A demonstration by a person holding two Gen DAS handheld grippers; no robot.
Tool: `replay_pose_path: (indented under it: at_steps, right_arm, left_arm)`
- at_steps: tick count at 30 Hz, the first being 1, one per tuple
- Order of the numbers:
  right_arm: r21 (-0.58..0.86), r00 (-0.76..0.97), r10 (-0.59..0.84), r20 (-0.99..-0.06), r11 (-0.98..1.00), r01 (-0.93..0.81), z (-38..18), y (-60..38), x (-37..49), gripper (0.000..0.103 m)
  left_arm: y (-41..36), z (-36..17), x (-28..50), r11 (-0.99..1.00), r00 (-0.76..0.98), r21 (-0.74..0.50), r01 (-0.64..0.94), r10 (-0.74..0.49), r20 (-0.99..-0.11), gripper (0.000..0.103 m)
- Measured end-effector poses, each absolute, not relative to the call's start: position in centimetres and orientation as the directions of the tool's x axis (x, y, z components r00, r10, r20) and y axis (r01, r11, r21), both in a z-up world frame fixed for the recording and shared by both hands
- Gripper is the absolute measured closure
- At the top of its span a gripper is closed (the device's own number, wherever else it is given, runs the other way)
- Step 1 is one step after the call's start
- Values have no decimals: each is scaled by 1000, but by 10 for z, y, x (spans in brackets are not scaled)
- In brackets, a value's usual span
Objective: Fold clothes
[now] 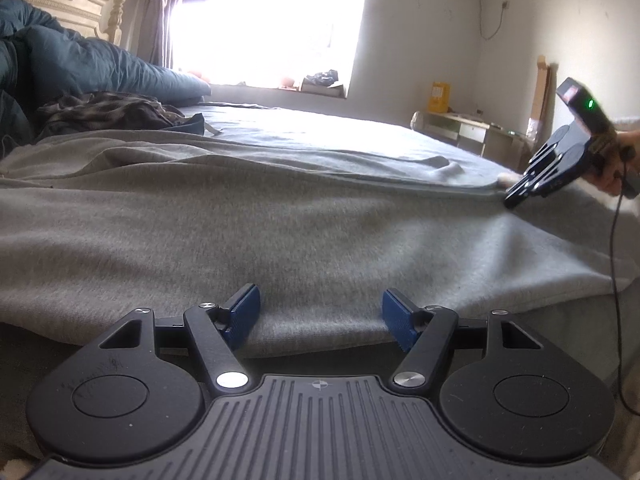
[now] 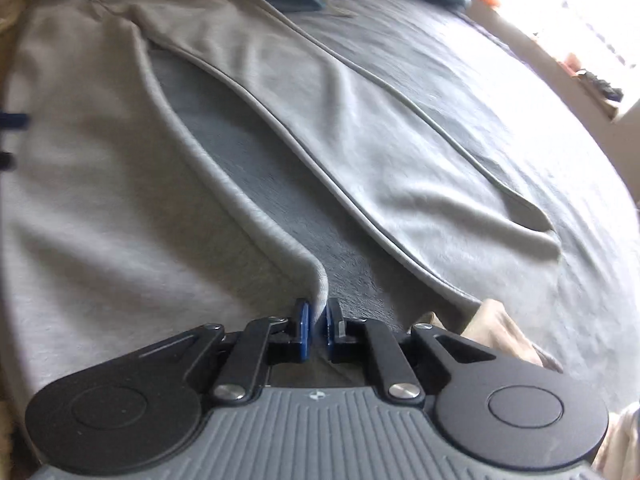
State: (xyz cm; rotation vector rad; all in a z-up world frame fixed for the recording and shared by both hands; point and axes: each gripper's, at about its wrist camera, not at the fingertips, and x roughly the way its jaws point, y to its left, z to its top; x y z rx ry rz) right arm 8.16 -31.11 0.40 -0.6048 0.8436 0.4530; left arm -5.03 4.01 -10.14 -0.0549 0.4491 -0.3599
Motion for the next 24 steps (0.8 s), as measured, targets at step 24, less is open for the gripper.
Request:
replay_pose_path:
  at_steps: [24]
  right_arm:
    - [196,829,143,-540,980,-41,9,-449,-29,66]
  left_arm:
    - [63,-85,-60,969,851,-215,126,-216,-478,34]
